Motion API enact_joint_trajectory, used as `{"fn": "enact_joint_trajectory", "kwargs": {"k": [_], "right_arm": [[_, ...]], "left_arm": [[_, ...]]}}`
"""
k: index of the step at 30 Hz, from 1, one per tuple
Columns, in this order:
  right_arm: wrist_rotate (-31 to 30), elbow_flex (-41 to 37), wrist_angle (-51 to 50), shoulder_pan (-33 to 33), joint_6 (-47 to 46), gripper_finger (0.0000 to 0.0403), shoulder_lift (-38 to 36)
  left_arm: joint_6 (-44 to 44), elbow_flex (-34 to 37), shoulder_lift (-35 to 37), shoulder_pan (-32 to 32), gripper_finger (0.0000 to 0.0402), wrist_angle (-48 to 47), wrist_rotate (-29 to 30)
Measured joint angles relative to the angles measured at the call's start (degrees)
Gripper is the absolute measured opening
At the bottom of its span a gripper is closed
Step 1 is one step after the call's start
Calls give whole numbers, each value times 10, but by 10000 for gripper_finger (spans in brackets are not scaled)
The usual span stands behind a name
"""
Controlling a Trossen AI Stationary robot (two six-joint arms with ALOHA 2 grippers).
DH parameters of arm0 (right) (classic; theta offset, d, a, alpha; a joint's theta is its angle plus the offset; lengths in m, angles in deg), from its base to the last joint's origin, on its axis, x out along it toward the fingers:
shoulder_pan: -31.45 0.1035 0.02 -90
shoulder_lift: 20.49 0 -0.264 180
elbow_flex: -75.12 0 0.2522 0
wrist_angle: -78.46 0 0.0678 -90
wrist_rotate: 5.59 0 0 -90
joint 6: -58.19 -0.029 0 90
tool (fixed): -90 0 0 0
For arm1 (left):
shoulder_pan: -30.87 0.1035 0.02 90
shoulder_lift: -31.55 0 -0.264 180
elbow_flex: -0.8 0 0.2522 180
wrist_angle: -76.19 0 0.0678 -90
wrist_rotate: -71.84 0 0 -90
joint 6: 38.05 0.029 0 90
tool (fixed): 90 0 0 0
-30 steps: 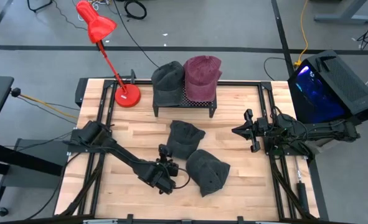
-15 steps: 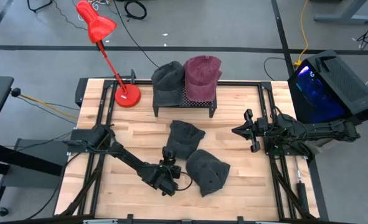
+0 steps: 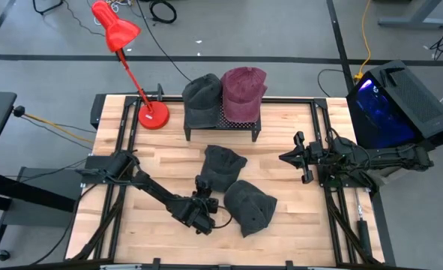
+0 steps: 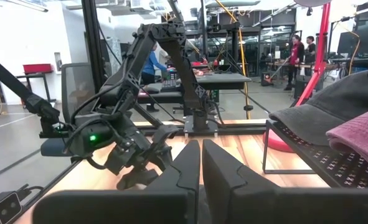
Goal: Pick & Place hat
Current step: Stack the top black cap on top of the black cap on the shelf
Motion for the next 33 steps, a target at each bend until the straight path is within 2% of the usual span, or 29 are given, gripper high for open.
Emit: {"fn": "enact_joint_trajectory", "kwargs": {"k": [6, 10, 22, 27, 33], "right_arm": [[0, 0, 0, 0, 0, 23, 0], [0, 0, 0, 0, 0, 23, 0], [0, 0, 0, 0, 0, 23, 0], [0, 0, 0, 0, 0, 23, 0], [0, 0, 0, 0, 0, 23, 0]], "left_arm": [[0, 0, 0, 0, 95, 0, -12], [2, 0, 0, 0, 64, 0, -4], [43, 0, 5, -4, 45, -2, 21], [47, 0, 26, -7, 15, -25, 48], [47, 0, 57, -7, 14, -61, 56]]}}
